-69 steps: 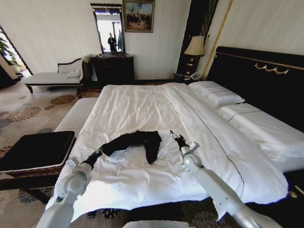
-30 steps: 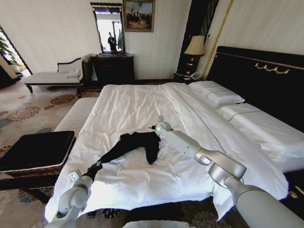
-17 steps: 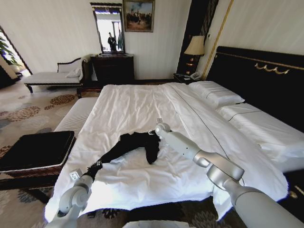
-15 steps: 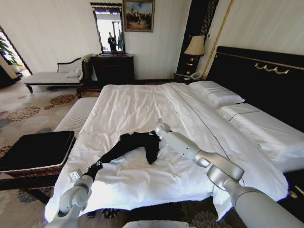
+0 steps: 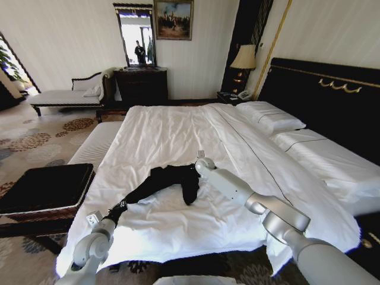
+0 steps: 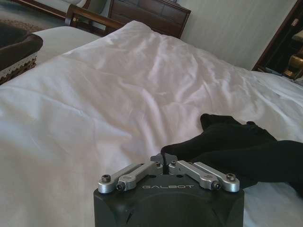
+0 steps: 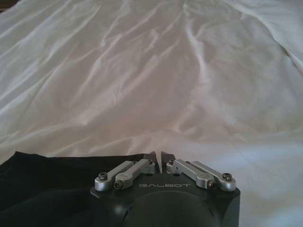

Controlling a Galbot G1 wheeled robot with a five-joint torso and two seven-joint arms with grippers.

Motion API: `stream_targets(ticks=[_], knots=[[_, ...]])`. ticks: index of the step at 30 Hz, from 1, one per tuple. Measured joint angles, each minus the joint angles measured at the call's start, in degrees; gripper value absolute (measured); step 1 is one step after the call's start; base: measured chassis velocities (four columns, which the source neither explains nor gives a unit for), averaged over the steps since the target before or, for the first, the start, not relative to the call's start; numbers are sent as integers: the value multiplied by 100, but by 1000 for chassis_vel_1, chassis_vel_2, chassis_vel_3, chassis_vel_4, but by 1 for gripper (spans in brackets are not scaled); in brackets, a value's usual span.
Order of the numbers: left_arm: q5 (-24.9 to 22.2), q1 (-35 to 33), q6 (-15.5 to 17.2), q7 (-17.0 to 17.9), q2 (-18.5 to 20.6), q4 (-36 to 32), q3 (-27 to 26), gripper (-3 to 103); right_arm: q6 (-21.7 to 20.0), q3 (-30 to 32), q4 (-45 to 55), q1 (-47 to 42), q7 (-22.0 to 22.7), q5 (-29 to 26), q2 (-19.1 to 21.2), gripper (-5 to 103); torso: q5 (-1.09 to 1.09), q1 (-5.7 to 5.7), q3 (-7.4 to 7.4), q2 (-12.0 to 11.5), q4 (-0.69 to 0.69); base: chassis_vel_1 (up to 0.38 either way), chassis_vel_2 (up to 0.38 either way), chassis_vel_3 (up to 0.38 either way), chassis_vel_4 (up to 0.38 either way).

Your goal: Fold the clothes on the bed and place them into the basket.

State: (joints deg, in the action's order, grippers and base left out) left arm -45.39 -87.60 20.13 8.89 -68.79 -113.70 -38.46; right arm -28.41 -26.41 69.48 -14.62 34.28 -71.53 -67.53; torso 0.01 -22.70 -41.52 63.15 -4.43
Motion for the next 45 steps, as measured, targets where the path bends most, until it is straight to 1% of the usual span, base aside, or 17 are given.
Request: stream_targets(ticks=[5, 7, 12, 17, 23, 24, 27, 30, 33, 34, 36, 37, 39, 40, 41, 42, 45], knots=[[-14, 0, -10, 4, 13, -3, -15, 0, 264, 253, 815, -438, -36, -55, 589, 2, 0, 0, 0, 0, -5, 0, 0, 0, 0], [-16, 2, -13, 6, 13, 1, -16, 0, 351, 562, 1548, -1024, -12, -121, 1051, 0, 2, 0, 0, 0, -8, 0, 0, 0, 0], [-7, 40, -13, 12, 5, 19, 18, 0, 779, 799, 2052, -1447, -252, -49, 1316, 0, 1, 1, 0, 1, -5, 0, 0, 0, 0], [8, 88, 26, 56, -67, 2, 62, 0, 1009, 764, 1610, -1234, -338, -29, 1015, 0, -1, 1, 0, 1, -2, 0, 0, 0, 0], [60, -9, 53, 74, -158, -151, 93, 0, 752, 438, 708, -563, -313, -56, 301, -3, -2, 0, -1, 1, -3, 0, 0, 0, 0], [74, -50, 53, 72, -180, -194, 93, 0, 694, 374, 391, -372, -318, -65, 53, 7, -1, 1, -1, 1, 0, 0, 0, 0, 0], [88, -90, 53, 69, -200, -230, 83, 0, 632, 323, 63, -186, -348, -68, -182, 7, -2, 0, -1, 1, 0, 0, 0, 0, 0], [96, -121, 52, 65, -222, -274, 44, 0, 361, 198, -519, 70, -434, -86, -508, 28, -2, 0, -1, 0, -4, 0, 0, 0, 0], [96, -122, 51, 65, -232, -284, 32, 0, 218, 150, -667, 117, -436, -79, -584, 28, -2, 0, -1, 0, -5, 0, 0, 0, 0], [96, -125, 50, 66, -242, -290, 26, 0, 91, 119, -756, 131, -434, -72, -631, 39, -1, 0, -1, 0, -6, 0, 0, 0, 0], [95, -132, 48, 66, -248, -292, 23, 0, -6, 104, -807, 132, -429, -65, -659, 39, -1, 0, -1, -1, -5, 0, 0, 0, 0], [95, -137, 46, 67, -251, -292, 21, 0, -74, 92, -842, 131, -425, -49, -678, 50, -1, 0, -1, 0, -5, 0, 0, 0, 0], [95, -139, 43, 68, -252, -291, 19, 0, -113, 78, -864, 121, -424, -24, -690, 50, -1, 0, -1, 0, -4, 0, 0, 0, 0], [95, -139, 39, 70, -251, -291, 16, 0, -136, 63, -876, 105, -425, -6, -696, 61, -1, 0, -1, 0, -4, 0, 0, 0, 0], [95, -138, 39, 72, -250, -288, 15, 0, -146, 57, -878, 94, -425, 5, -697, 61, -1, 0, -1, 0, -4, 0, 0, 0, 0], [94, -134, 37, 73, -245, -279, 13, 0, -162, 55, -878, 77, -425, 14, -696, 51, -1, 0, -1, 0, -4, 0, 0, 0, 0], [92, -127, 37, 76, -242, -270, 13, 0, -181, 55, -870, 54, -433, 21, -684, 51, -1, 0, -1, 0, -4, 0, 0, 0, 0]])
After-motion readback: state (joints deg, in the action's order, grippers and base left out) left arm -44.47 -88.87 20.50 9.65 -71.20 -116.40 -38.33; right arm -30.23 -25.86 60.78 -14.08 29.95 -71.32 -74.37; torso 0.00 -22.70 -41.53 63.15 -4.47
